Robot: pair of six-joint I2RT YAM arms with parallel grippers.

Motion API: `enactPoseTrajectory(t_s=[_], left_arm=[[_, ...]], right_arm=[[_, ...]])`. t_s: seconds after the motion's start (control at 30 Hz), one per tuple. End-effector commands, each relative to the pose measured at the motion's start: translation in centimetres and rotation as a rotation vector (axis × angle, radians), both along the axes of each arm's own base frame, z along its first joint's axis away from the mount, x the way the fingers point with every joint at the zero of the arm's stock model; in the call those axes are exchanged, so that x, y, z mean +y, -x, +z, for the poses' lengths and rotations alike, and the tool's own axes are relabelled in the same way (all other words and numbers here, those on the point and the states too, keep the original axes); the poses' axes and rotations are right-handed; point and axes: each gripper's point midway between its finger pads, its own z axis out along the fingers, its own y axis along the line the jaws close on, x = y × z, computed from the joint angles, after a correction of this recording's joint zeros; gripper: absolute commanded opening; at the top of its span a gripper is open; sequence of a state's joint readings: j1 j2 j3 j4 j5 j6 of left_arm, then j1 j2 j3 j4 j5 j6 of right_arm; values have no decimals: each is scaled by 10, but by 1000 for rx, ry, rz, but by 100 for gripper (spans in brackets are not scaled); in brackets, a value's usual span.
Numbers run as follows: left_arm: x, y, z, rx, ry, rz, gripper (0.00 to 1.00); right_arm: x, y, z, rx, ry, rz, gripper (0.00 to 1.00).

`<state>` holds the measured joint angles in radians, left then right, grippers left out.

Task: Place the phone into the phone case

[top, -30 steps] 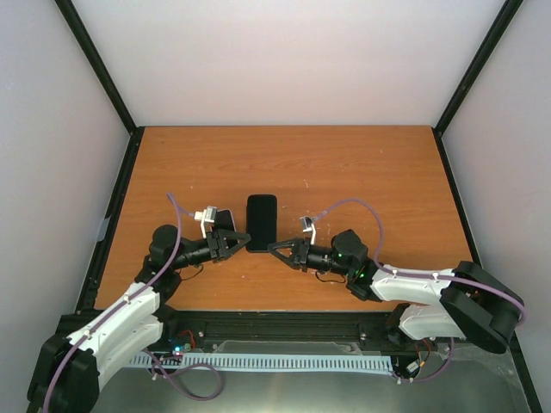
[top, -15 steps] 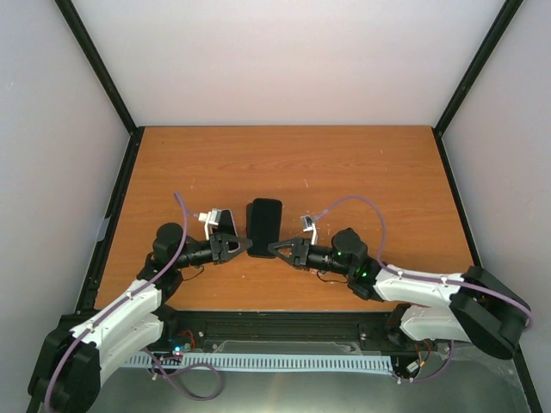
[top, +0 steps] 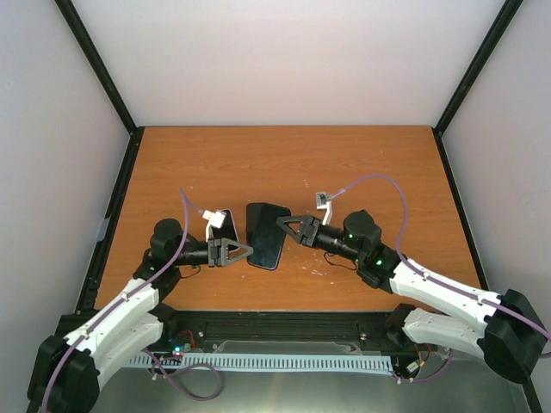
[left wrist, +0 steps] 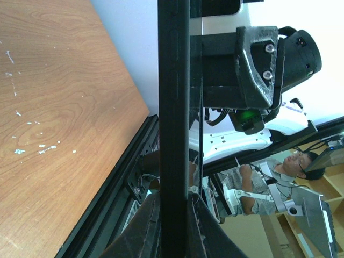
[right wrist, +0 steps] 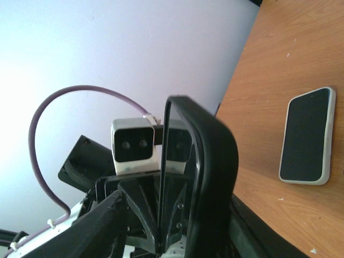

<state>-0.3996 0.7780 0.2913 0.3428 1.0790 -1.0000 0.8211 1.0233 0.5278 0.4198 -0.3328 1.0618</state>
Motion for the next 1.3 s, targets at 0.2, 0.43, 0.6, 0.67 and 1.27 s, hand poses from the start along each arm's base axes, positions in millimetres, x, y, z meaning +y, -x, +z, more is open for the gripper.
enactPoseTrajectory(t_s=[0.2,0.43,0.6,0.67,1.27], left_arm=[[-3,5,23,-124,13,-56,0],[-3,-2,12,-92,-37,-36,0],[-4,-6,10,-77,-56,-24,0],[-3,-9,9,-70,-67,-8,2],[19,-55,0,-64,-274,296,100]], right_arm=[[-15,-19,23,-61,29,-101,30],[-17,-20,23,-89,45,-106,5],[-18,-21,18,-94,72,-114,3],[-19,-21,14,-96,89,-115,3],[-89,-82,-106,40,446,-83,3]])
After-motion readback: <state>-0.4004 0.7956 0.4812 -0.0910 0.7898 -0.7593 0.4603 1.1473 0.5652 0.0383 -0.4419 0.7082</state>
